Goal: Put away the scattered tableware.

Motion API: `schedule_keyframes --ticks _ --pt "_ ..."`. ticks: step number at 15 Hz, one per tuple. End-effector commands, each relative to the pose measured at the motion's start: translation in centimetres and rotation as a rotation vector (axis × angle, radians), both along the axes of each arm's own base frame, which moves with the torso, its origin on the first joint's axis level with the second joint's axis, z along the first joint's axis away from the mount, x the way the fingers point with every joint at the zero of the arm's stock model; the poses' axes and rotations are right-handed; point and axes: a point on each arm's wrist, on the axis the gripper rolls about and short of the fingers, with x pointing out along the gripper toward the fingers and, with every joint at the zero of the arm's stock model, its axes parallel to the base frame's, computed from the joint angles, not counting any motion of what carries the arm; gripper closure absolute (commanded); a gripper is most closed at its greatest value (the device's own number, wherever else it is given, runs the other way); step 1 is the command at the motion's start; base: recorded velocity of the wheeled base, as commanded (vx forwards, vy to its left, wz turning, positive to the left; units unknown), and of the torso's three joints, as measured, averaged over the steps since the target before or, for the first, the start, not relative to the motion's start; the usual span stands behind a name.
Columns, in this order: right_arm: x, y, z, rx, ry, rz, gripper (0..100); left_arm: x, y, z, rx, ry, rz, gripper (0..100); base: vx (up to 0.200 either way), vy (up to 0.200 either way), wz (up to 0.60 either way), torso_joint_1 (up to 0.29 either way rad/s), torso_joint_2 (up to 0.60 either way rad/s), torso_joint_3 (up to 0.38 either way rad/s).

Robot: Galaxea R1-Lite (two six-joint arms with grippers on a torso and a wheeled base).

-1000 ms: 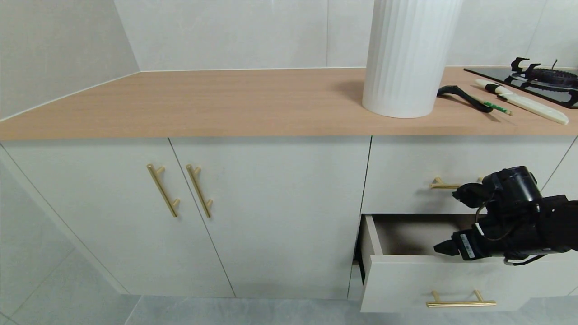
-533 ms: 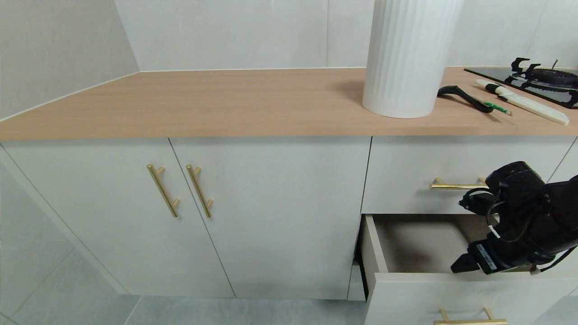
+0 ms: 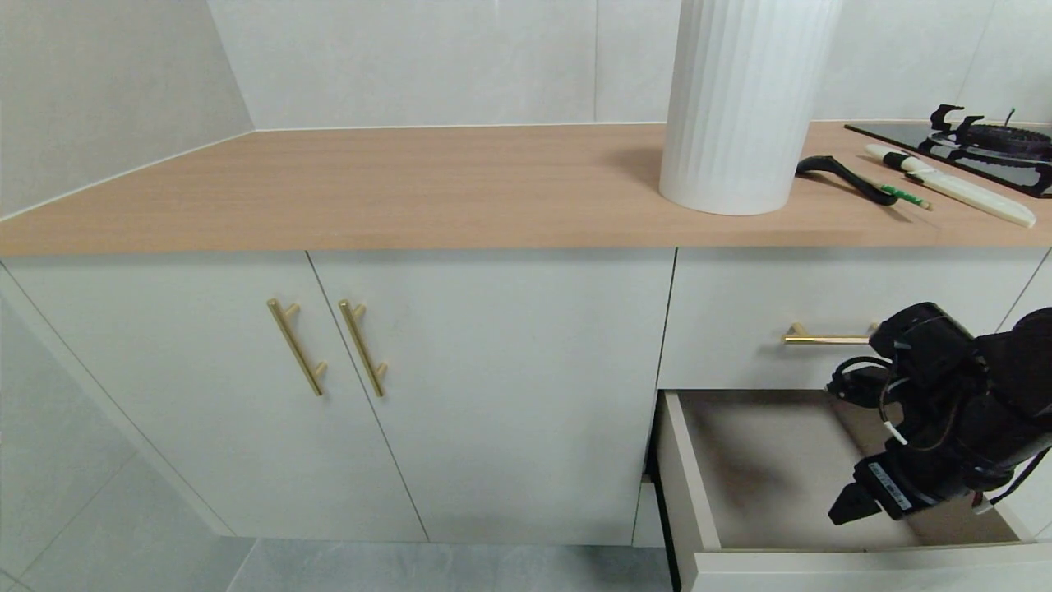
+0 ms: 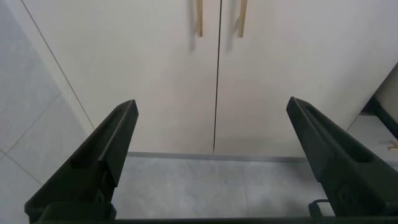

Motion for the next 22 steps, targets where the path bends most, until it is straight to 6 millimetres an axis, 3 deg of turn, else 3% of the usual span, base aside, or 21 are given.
schedule_keyframes --ticks 1,11,17,19,21,22 --pt "0.2 0.6 -1.2 -0.016 0.059 0.021 0 0.0 0.0 0.0 0.000 0.002 0.000 0 0.000 0.000 0.00 0.000 0.00 0.000" --pt "-1.9 2.5 -3.0 -0.176 0.339 0.147 0 0.0 0.0 0.0 0.000 0.002 0.000 0 0.000 0.000 0.00 0.000 0.00 0.000" --pt "-2.6 4.0 -4.4 -0.232 0.422 0.216 0 0.0 0.0 0.0 0.000 0.000 0.000 0 0.000 0.000 0.00 0.000 0.00 0.000" --pt "-2.6 4.0 -4.1 -0.236 0.407 0.213 0 0.0 0.0 0.0 0.000 0.002 -0.001 0 0.000 0.000 0.00 0.000 0.00 0.000" --pt "-2.7 3.7 -1.7 -0.199 0.295 0.190 0 0.0 0.0 0.0 0.000 0.002 0.000 0 0.000 0.000 0.00 0.000 0.00 0.000" --pt "-3.1 2.9 0.7 -0.165 0.199 0.157 0 0.0 0.0 0.0 0.000 0.000 0.000 0 0.000 0.000 0.00 0.000 0.00 0.000"
